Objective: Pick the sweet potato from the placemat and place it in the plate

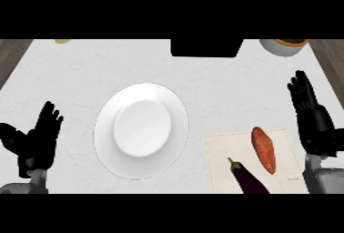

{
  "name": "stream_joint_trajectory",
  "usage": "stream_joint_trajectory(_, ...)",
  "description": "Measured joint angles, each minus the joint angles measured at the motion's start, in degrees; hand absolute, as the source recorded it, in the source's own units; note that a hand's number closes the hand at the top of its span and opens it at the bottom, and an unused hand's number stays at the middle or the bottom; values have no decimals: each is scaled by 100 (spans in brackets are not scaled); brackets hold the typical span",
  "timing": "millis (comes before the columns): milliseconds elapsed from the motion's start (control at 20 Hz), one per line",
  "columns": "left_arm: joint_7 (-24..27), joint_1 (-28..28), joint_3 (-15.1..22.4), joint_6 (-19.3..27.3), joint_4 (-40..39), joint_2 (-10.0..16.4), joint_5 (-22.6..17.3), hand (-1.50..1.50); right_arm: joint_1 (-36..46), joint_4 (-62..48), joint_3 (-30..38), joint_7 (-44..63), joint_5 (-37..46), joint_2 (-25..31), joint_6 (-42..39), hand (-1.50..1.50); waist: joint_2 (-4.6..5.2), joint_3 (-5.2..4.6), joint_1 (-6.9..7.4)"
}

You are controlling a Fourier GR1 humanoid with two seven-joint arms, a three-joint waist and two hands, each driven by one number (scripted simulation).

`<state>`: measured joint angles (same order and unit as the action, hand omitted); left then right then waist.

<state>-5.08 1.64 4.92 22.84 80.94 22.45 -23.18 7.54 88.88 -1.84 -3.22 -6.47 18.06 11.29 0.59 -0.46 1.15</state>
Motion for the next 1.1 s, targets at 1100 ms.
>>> stream_joint_trajectory(1100, 1471, -590, 445, -743, 122, 940, 1669, 0, -2201, 2113, 1086, -417, -1695, -836, -367, -150, -78, 46, -176)
